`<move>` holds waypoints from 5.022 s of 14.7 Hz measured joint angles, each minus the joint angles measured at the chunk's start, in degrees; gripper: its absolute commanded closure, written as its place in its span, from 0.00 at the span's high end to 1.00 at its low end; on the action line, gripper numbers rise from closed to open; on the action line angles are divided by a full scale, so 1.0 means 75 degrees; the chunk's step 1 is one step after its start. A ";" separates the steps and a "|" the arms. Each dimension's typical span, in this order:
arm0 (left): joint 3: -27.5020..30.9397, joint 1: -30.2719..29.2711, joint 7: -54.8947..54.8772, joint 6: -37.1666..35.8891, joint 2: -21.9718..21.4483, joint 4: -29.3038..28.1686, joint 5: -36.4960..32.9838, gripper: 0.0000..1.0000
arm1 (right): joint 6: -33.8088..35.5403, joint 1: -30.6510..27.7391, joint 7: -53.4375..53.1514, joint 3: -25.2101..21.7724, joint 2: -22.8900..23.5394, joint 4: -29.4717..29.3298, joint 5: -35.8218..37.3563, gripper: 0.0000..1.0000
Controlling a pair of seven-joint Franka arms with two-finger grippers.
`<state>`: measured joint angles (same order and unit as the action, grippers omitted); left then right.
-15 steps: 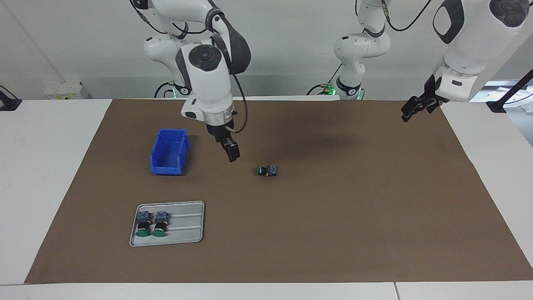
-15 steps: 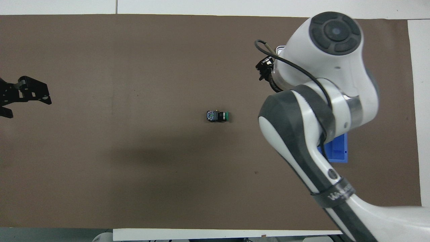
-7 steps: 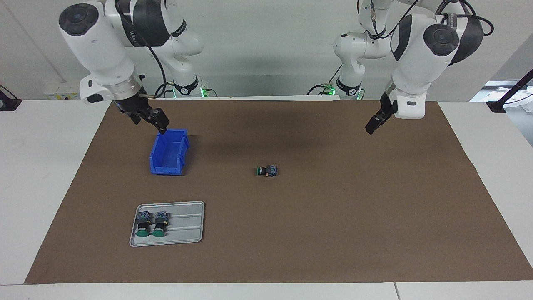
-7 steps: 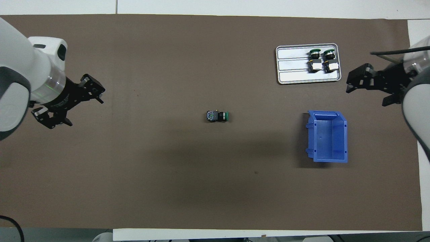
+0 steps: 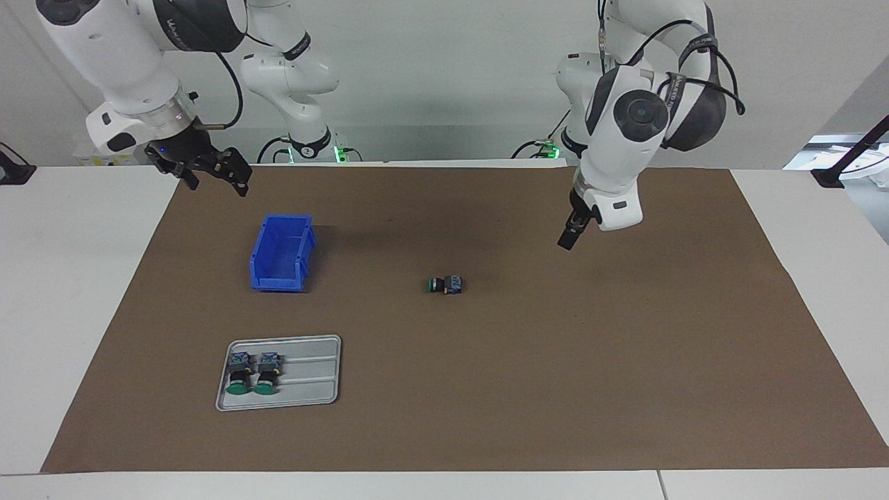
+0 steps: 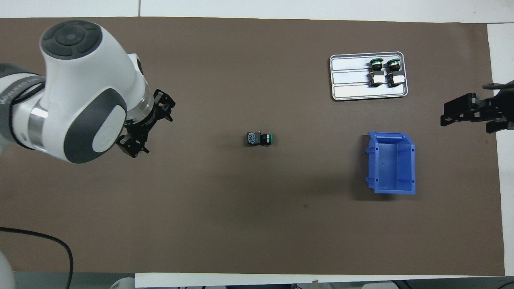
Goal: Place and press button with both arms
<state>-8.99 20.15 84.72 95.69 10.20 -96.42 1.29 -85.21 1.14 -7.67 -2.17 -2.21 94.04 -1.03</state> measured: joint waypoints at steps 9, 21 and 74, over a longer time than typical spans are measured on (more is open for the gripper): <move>0.0007 0.1519 0.3361 0.1419 0.1529 0.0766 0.0081 1.00 | 0.0000 0.0023 0.0089 0.0029 -0.0026 0.0133 -0.0001 0.98; 0.0026 0.2340 0.5200 0.3124 0.2823 0.1074 0.0011 1.00 | 0.0000 0.0029 0.0089 0.0033 -0.0027 0.0134 -0.0001 0.98; 0.0097 0.1464 -0.0182 0.6073 0.0905 -0.2026 0.6738 0.12 | 0.0000 0.0029 0.0089 0.0033 -0.0027 0.0134 -0.0001 0.98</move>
<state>-8.26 31.13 83.35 141.24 16.99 -111.61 51.83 -85.21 1.36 -7.00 -1.92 -2.41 95.04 -1.04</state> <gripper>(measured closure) 0.678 0.018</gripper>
